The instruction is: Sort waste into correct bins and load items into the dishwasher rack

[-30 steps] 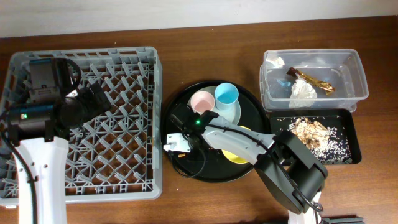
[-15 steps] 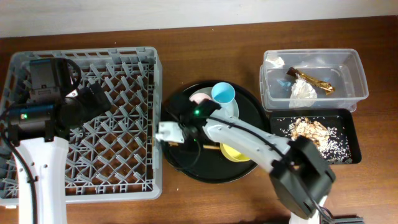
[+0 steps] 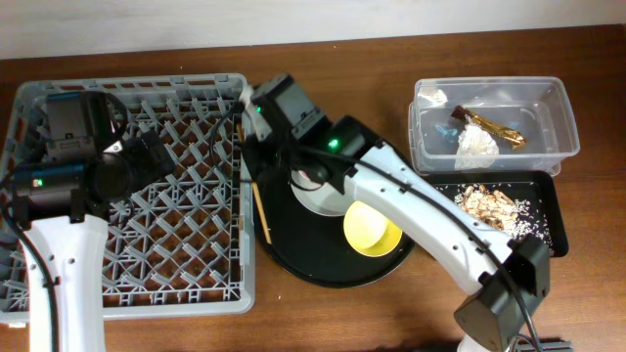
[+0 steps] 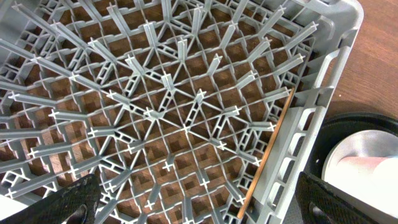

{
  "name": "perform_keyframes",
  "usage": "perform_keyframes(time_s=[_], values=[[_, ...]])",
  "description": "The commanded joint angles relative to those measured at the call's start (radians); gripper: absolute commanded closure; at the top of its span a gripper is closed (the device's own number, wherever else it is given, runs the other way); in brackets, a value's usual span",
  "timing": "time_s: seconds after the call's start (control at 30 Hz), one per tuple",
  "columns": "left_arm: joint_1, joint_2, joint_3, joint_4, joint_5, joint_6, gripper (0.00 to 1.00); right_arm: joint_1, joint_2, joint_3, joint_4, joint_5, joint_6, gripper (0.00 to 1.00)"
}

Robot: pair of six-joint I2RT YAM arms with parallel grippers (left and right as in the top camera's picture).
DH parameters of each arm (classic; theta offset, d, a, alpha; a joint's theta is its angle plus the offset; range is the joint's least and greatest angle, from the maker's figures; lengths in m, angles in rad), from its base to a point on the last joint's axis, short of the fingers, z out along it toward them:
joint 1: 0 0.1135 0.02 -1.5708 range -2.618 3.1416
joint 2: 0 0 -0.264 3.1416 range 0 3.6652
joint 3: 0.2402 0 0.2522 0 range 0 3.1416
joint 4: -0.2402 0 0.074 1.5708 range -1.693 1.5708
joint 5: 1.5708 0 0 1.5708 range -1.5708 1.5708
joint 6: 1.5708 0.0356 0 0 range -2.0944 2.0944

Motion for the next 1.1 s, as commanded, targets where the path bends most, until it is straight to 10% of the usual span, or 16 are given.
perform_keyframes(time_s=[0.0, 0.37, 0.63, 0.9, 1.07], values=[[0.003, -0.014, 0.005, -0.001, 0.007, -0.010, 0.01, -0.031, -0.014, 0.031, 0.002, -0.118, 0.204, 0.96], [0.003, -0.014, 0.005, -0.001, 0.007, -0.010, 0.01, -0.002, 0.150, 0.030, 0.083, -0.189, 0.284, 0.96], [0.003, -0.014, 0.005, -0.001, 0.007, -0.010, 0.01, -0.021, 0.095, 0.032, 0.052, -0.171, 0.206, 0.46], [0.003, -0.014, 0.005, -0.001, 0.007, -0.010, 0.01, -0.234, -0.289, 0.033, -0.787, 0.278, -0.058, 0.20], [0.003, -0.014, 0.005, -0.001, 0.007, -0.010, 0.01, -0.306, -0.311, 0.033, -0.887, 0.284, -0.058, 0.16]])
